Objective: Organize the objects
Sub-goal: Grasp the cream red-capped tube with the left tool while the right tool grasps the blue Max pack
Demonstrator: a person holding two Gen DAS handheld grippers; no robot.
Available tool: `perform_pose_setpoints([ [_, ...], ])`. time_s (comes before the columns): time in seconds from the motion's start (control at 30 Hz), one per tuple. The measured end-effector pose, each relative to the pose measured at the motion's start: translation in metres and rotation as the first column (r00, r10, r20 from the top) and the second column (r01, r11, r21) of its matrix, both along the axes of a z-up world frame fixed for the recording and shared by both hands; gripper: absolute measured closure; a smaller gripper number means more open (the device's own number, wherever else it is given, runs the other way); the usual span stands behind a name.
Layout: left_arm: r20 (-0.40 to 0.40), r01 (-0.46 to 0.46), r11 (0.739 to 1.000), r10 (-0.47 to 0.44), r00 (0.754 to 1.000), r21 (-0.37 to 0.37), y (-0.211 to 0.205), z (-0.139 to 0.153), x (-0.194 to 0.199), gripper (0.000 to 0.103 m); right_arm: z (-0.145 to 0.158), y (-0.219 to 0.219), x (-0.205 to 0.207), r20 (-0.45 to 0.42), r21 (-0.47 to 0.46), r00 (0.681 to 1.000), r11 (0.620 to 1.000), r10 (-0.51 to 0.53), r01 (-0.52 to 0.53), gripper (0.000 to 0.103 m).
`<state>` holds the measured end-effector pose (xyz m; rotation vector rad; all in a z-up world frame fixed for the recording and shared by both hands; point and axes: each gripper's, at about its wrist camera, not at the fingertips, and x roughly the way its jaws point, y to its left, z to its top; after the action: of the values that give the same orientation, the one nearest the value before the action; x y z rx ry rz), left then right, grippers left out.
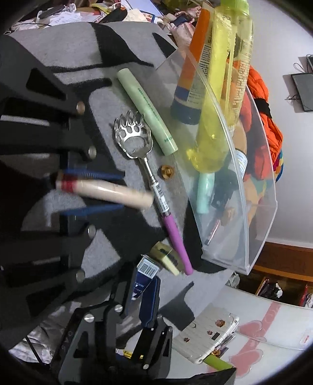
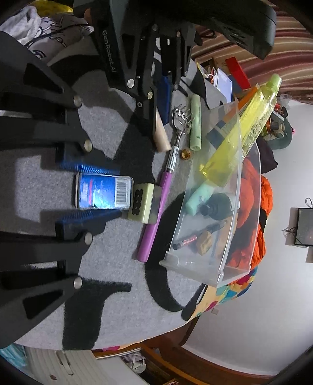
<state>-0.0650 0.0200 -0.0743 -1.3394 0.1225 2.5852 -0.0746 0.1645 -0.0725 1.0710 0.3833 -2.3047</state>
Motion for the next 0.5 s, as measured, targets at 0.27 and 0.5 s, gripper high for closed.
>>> perform_pose_setpoints([
  [0.27, -0.021, -0.044, 0.999, 0.044, 0.999, 0.003, 0.004, 0.003, 0.022, 0.089, 0.007, 0.012, 0.002, 0.043, -0.064, 0.999, 0.998, -0.004, 0.007, 0.078],
  [0.5, -0.083, -0.120, 0.990, 0.127, 0.988, 0.078, -0.008, 0.025, 0.037, 0.089, 0.031, 0.025, 0.005, 0.022, -0.123, 0.999, 0.992, -0.025, 0.027, 0.078],
])
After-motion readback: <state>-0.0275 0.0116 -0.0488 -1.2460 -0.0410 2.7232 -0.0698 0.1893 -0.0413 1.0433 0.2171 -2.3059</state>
